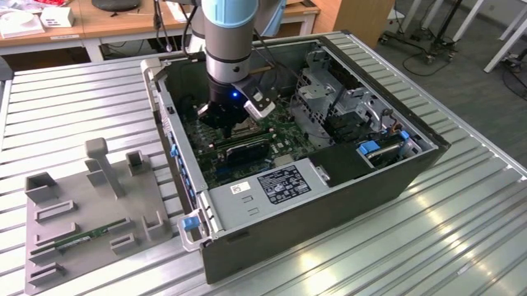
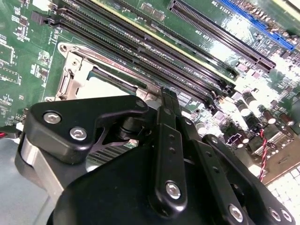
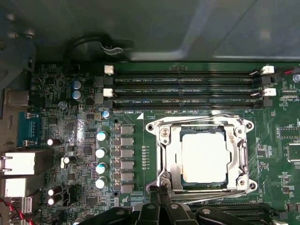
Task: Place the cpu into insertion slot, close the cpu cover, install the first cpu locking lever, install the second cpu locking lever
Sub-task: 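Install the second cpu locking lever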
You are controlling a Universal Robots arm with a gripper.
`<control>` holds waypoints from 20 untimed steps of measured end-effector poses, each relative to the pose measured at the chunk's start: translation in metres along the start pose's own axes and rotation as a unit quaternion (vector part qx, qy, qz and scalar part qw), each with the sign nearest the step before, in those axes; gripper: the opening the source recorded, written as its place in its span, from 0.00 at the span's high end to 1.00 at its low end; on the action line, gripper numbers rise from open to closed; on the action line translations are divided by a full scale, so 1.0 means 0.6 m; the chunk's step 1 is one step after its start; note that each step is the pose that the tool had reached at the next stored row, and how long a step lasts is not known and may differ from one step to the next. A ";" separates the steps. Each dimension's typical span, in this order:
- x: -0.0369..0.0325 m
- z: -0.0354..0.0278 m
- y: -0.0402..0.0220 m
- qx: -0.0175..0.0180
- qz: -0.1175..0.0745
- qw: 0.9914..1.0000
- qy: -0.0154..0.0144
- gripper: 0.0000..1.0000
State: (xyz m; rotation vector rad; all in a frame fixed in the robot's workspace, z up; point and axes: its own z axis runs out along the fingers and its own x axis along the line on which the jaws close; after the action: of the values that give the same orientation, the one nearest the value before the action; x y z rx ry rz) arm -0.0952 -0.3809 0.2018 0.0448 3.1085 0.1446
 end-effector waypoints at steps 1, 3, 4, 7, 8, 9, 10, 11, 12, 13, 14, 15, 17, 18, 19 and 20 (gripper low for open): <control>0.000 0.000 0.000 -0.001 0.000 1.000 0.000 0.89; 0.000 0.000 -0.001 -0.004 0.000 1.000 -0.001 0.89; 0.000 0.000 -0.001 -0.005 0.000 1.000 -0.001 0.89; 0.001 0.001 -0.002 -0.006 0.000 1.000 -0.001 0.89; 0.001 0.002 -0.002 -0.006 0.000 1.000 -0.001 0.89; 0.001 0.002 -0.003 -0.006 0.000 1.000 -0.001 0.89; 0.001 0.003 -0.003 -0.006 0.000 1.000 -0.001 0.89; 0.001 0.003 -0.004 -0.006 0.000 1.000 -0.001 0.89; 0.001 0.003 -0.004 -0.006 0.000 1.000 -0.001 0.89; 0.001 0.003 -0.004 -0.006 0.000 1.000 -0.001 0.89; 0.001 0.004 -0.004 -0.006 0.000 1.000 -0.001 0.89; 0.001 0.004 -0.004 -0.006 0.000 1.000 -0.001 0.89; 0.002 0.004 -0.004 -0.006 0.000 1.000 -0.001 0.89; 0.002 0.004 -0.004 -0.006 0.000 1.000 -0.001 0.89; 0.002 0.004 -0.004 -0.006 0.000 1.000 -0.001 0.89; 0.002 0.004 -0.004 -0.006 0.000 1.000 -0.001 0.89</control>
State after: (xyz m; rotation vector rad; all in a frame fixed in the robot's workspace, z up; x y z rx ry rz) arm -0.0961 -0.3829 0.1994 0.0447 3.1045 0.1640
